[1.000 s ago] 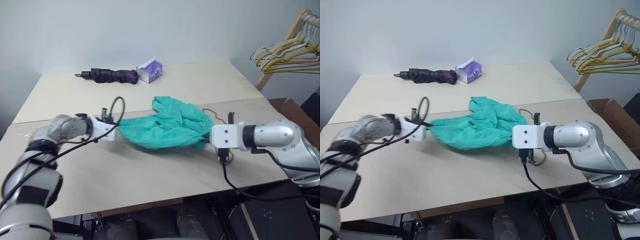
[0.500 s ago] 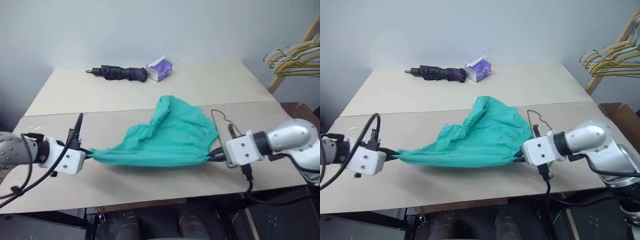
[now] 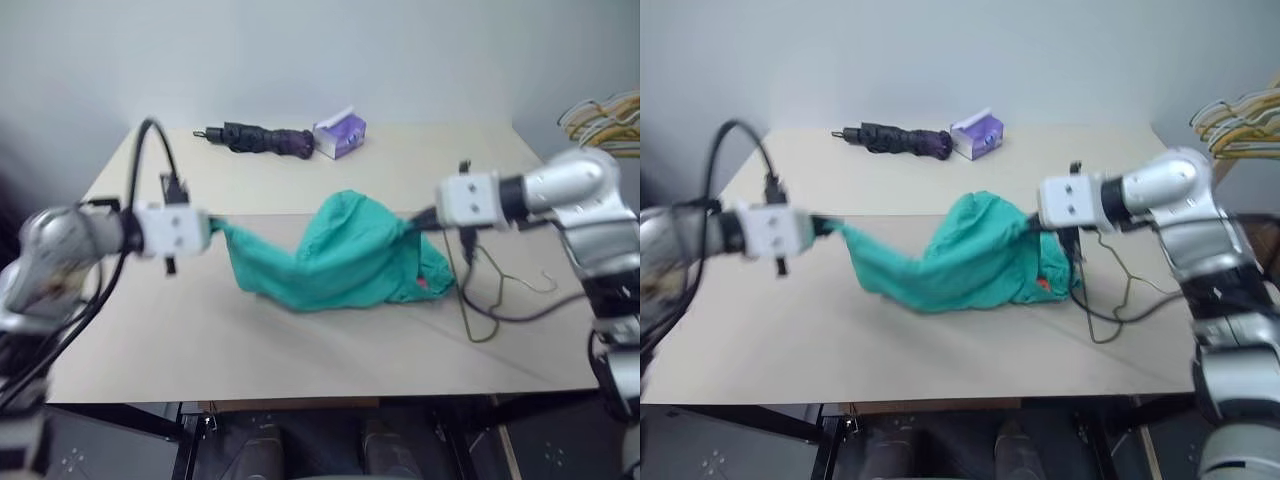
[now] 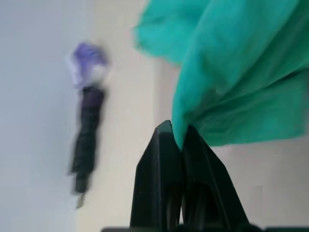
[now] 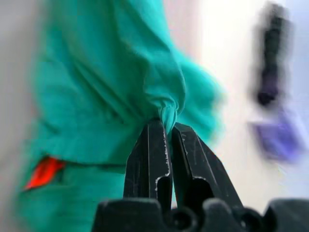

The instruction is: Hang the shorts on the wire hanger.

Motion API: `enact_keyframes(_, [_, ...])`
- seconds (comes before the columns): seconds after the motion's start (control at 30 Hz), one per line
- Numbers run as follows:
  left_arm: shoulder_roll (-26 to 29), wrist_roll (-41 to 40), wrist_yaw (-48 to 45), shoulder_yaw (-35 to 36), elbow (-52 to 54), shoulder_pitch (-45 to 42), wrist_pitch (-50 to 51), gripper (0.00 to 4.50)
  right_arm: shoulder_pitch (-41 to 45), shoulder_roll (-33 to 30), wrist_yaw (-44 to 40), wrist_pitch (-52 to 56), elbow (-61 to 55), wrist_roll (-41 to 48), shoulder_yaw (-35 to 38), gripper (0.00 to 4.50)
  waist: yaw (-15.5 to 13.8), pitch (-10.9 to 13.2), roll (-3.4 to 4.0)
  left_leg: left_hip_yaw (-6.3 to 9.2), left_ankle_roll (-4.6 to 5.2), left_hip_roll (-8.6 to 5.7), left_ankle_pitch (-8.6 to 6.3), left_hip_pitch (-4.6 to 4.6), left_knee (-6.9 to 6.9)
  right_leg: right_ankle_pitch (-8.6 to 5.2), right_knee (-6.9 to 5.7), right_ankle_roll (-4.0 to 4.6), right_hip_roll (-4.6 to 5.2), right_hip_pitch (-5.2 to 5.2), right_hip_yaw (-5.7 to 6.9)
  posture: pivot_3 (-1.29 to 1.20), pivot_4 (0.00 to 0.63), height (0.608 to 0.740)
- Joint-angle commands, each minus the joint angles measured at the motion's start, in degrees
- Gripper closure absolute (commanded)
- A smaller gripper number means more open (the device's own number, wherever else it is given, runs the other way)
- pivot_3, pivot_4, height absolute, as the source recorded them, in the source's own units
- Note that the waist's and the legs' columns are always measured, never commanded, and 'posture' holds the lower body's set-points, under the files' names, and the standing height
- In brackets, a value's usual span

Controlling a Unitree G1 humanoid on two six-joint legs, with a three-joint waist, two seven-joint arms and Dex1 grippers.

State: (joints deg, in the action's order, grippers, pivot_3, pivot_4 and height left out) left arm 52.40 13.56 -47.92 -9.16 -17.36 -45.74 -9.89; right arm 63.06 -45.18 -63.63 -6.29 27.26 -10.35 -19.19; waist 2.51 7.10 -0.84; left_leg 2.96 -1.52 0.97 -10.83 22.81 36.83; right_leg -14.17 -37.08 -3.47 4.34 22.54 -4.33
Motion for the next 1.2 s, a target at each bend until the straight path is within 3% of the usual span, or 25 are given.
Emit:
enact_keyframes(0.03, [-5.76,15.38,22.95,-5.88,-24.53,-20.44,-0.91,4.48,13.79,4.15,26.58,-2.54,20.89,-15.96,-4.37,4.5,0.0,-0.09,-0.1,0.05,-0.05,-0.02,0.04,0.24,0.02,0.11,-0.07,0.05,0.02,0.25,-0.01,0.03,0.034,0.74])
enact_keyframes(0.17, [-12.25,22.87,49.05,-10.3,-46.73,-40.48,-1.5,4.48,24.89,9.08,53.48,-2.26,37.74,-23.36,-7.08,4.5,-0.2,-0.22,-0.28,0.14,-0.4,-0.16,0.24,1.53,-0.15,0.21,-0.25,0.07,0.16,1.7,0.0,0.02,0.008,0.74])
enact_keyframes(0.3, [-14.47,26.3,70.03,-12.04,-54.01,-52.25,-4.35,4.48,30.31,10.46,76.8,-3.45,43.68,-24.54,-4.95,4.5,-0.12,-0.27,-0.35,-0.02,-1.24,-0.33,0.73,2.55,-0.56,0.2,-0.85,0.05,0.48,3.1,0.02,0.02,0.0,0.74])
enact_keyframes(0.37, [-14.43,27.73,74.94,-13.21,-55.16,-54.32,-6.7,4.48,31.09,9.97,83.45,-5.15,44.54,-24.5,-4.12,4.5,-0.09,-0.27,-0.35,-0.09,-1.52,-0.56,0.92,2.89,-0.94,0.19,-0.88,0.04,0.76,3.71,0.04,0.01,0.001,0.74])
enact_keyframes(0.53, [-12.8,31.05,79.41,-16.8,-54.27,-51.79,-15.21,4.48,27.02,6.96,89.92,-10.79,45.2,-26.61,-5.67,4.5,-0.09,-0.28,-0.35,-0.12,-1.2,-0.81,0.75,2.82,-1.05,0.08,-0.74,-0.11,0.98,3.55,0.09,0.0,0.022,0.74])
enact_keyframes(0.77, [-7.53,22.94,60.73,-14.27,-37.86,-29.47,-31.3,4.48,12.97,2.84,81.89,-26.73,43.05,-27.23,-7.5,4.5,0.74,-0.28,-0.38,-0.11,-0.78,-0.9,0.7,1.83,-0.92,0.08,-0.52,-0.14,1.04,2.41,0.13,-0.01,0.067,0.74])
enact_keyframes(0.93, [-2.02,9.87,41.25,-9.68,-16.89,-7.66,-30.1,4.48,3.35,0.9,72.85,-41.13,39.05,-27.67,-9.75,4.5,2.94,-0.25,-0.38,-0.01,-0.64,-0.93,0.9,1.81,-0.86,0.2,-0.67,-0.17,1.07,2.39,0.12,-0.01,0.085,0.74])
enact_keyframes(1.2, [12.24,-9.79,8.51,-6.49,5.0,12.96,-23.32,4.48,-5.92,-1.77,57.1,-54.05,33.46,-24.4,-9.49,4.5,4.96,-0.19,-0.4,0.07,-0.57,-0.89,0.9,0.65,-0.88,0.2,-0.63,-0.16,1.0,1.2,0.13,-0.01,0.096,0.74])
